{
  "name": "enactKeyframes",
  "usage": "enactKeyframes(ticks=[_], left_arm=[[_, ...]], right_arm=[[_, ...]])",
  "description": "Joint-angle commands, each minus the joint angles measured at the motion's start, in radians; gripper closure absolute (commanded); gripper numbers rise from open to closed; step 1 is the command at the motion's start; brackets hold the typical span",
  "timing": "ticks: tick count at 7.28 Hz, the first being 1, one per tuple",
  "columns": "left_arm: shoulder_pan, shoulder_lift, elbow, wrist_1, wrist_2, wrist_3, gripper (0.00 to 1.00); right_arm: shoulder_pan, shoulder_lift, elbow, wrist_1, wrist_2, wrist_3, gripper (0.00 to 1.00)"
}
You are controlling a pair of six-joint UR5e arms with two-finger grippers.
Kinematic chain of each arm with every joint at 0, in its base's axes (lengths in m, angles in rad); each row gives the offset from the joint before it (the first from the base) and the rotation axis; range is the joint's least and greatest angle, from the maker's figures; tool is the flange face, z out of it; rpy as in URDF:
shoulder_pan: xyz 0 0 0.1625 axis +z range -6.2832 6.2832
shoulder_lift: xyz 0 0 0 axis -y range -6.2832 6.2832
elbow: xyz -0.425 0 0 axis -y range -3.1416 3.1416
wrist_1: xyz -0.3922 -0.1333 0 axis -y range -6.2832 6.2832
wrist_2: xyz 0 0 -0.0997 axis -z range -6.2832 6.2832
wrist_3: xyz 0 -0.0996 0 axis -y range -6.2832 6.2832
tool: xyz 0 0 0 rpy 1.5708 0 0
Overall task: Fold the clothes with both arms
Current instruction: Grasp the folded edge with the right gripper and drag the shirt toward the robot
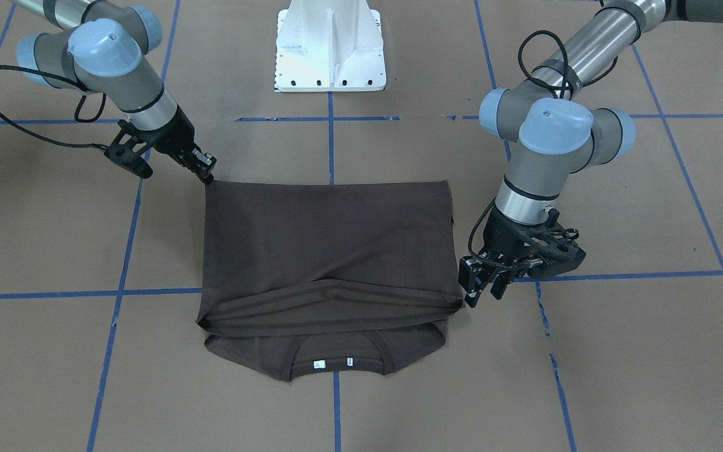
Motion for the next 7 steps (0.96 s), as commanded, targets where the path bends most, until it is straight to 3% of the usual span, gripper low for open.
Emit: enactKeyframes(ticks=[1,3,4,5,6,7], left_arm=[[0.002,0.003,-0.031,0.002,-0.003,-0.001,0.40],[0.003,0.002,-0.052,0.002,-0.006,0.000,0.40],[0.003,0.003,-0.063,0.000,-0.050,0.000,0.40],[0.003,0.003,-0.077,0.000,-0.076,0.000,0.39],[0.003,0.003,-0.112,0.000,-0.111,-0.029,0.39],[0.005,0.015,-0.146,0.000,-0.154,-0.067,0.39]], right_arm=[[-0.191,-0.154,0.222,0.000,0.004,0.171,1.00],[-0.460,-0.225,0.281,0.000,0.004,0.207,1.00],[-0.557,-0.233,0.281,0.000,0.004,0.215,1.00],[-0.596,-0.236,0.280,0.000,0.004,0.216,0.93],[-0.632,-0.236,0.274,0.000,-0.010,0.221,0.01],[-0.588,-0.230,0.278,0.000,-0.010,0.221,0.00]])
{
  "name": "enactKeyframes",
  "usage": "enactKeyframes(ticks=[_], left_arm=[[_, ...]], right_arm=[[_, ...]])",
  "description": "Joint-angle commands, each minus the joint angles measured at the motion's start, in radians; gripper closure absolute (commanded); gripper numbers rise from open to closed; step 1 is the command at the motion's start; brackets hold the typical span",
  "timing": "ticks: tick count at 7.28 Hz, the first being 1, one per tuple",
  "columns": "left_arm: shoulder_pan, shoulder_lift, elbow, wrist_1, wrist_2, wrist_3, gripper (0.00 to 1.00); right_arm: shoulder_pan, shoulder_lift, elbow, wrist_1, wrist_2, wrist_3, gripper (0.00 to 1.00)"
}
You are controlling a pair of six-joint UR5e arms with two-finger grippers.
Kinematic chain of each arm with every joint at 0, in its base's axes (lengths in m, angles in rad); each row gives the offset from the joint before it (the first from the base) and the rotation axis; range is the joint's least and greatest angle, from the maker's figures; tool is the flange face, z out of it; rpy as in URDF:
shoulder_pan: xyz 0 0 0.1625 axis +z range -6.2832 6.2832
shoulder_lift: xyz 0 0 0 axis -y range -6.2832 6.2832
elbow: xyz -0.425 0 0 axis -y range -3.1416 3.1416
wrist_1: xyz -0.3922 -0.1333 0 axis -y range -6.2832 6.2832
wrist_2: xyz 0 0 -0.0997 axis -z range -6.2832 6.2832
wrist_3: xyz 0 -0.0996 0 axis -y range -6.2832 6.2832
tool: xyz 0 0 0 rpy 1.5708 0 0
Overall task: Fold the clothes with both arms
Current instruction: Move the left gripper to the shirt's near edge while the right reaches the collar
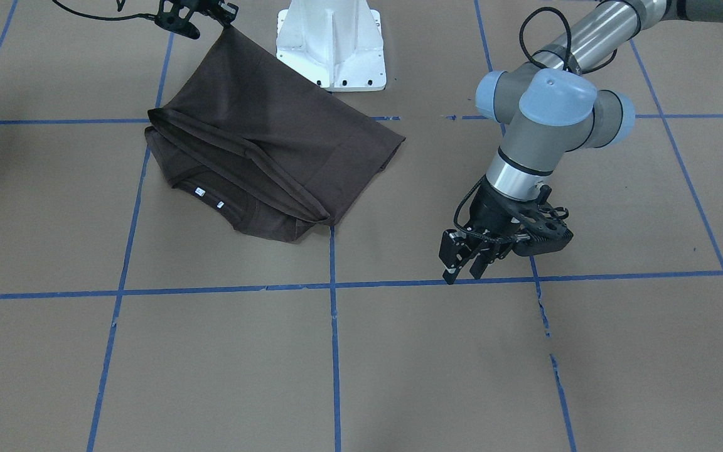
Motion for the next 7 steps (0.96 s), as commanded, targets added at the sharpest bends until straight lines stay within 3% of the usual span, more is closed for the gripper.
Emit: enactKeyframes(ticks=[1,3,5,6,7], left_arm=[[0.015,0.061,-0.116,0.000,-0.053,-0.090,0.38],[0.145,0.206,-0.255,0.001,-0.030,-0.232,0.34],[0.336,0.224,-0.304,0.008,0.057,-0.463,0.34],[0.446,0.233,-0.331,0.044,0.158,-0.539,0.34],[0.513,0.263,-0.370,0.093,0.185,-0.579,0.34]], right_arm=[[0.086,0.008,0.029,0.008,0.000,0.004,0.00],[0.272,0.009,0.043,0.006,0.005,-0.004,0.00],[0.525,0.031,0.029,0.008,0.008,-0.084,0.00],[0.591,0.045,-0.019,0.008,0.009,-0.204,0.00],[0.628,0.080,-0.075,0.011,0.014,-0.273,0.00]])
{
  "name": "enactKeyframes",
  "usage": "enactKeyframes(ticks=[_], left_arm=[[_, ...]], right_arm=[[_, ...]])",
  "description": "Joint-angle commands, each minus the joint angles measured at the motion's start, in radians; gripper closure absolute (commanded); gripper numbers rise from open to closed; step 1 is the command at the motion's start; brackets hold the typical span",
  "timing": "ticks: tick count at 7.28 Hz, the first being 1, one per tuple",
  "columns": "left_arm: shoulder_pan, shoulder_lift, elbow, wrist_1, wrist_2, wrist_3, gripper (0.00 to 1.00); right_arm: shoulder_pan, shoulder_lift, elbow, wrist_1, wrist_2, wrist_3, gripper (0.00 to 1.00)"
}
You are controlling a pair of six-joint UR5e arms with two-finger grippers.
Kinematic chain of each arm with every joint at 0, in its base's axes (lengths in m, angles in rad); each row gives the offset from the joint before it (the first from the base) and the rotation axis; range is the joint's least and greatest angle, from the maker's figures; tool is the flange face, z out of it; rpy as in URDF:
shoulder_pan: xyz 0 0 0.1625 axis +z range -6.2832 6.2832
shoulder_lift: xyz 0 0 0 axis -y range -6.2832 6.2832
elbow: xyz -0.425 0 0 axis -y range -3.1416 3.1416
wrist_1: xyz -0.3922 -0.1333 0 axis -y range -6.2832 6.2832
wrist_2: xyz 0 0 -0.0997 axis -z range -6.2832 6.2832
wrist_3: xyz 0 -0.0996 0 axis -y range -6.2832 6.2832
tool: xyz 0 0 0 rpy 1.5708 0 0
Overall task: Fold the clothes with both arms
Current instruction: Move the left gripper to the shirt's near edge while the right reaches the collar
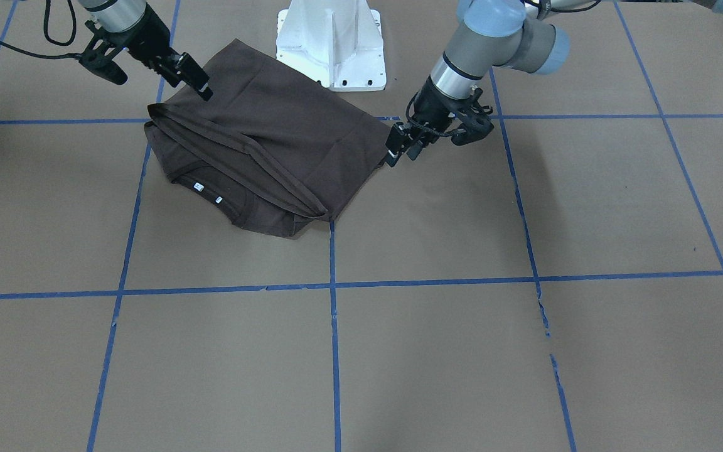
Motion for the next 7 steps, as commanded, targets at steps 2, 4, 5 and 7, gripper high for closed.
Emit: enactKeyframes(ticks=[2,4,5,7], left_arm=[[0.218,0.036,-0.038,0.071,0.132,-0.142,0.35],[0.223,0.035,-0.036,0.119,0.132,-0.142,0.35],[0.223,0.027,-0.035,0.122,0.132,-0.140,0.35],[0.214,0.026,-0.029,0.171,0.135,-0.125,0.37]], right_arm=[[0.105,0.074,-0.074,0.002,0.009,-0.108,0.00],[0.107,0.074,-0.075,0.002,0.015,-0.108,0.00],[0.107,0.072,-0.071,0.002,0.015,-0.108,0.00],[0.107,0.071,-0.074,0.002,0.015,-0.108,0.00]])
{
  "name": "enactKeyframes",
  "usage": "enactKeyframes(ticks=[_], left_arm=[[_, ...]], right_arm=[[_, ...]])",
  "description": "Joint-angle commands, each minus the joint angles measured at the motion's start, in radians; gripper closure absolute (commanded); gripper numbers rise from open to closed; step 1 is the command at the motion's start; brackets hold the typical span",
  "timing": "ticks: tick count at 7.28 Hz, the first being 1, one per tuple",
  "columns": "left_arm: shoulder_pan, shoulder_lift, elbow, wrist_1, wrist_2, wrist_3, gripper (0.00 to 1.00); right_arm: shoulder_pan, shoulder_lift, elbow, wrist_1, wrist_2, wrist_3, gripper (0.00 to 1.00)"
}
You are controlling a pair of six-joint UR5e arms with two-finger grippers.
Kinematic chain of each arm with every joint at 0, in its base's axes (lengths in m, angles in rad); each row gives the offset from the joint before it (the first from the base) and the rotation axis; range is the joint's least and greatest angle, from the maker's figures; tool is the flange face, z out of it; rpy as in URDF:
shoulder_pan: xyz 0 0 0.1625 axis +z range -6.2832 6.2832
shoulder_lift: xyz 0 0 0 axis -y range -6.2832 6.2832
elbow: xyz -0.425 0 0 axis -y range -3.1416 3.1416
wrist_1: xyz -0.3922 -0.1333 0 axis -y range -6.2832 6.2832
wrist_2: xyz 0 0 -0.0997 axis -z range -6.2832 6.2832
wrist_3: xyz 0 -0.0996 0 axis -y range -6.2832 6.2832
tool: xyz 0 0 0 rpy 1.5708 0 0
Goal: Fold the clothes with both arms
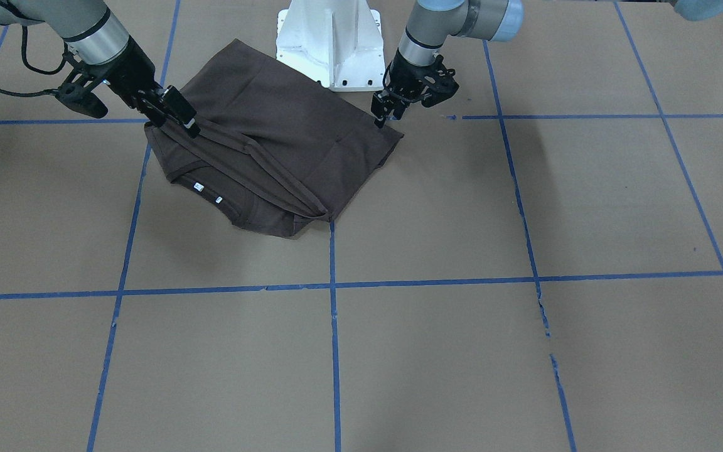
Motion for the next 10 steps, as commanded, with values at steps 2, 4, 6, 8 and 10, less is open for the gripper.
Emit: enactKeyframes(ticks=[2,4,6,8,10], left_arm=[[-0.006,-0.001,0.009,0.023,0.003,0.008,0.38],[-0.006,-0.001,0.009,0.023,0.035,0.011,0.40],[-0.008,-0.003,0.010,0.021,0.054,0.044,0.40],[-0.006,-0.003,0.012,0.021,0.054,0.046,0.43],[-0.006,-0.003,0.014,0.023,0.054,0.046,0.49]], right_arm=[[-0.001,0.000,-0.004,0.000,0.000,0.000,0.00],[-0.003,0.002,-0.006,0.000,0.000,0.000,0.00],[-0.004,0.003,-0.006,0.000,0.000,0.000,0.00],[-0.004,0.003,-0.006,0.000,0.000,0.000,0.00],[-0.004,0.003,-0.007,0.000,0.002,0.000,0.00]])
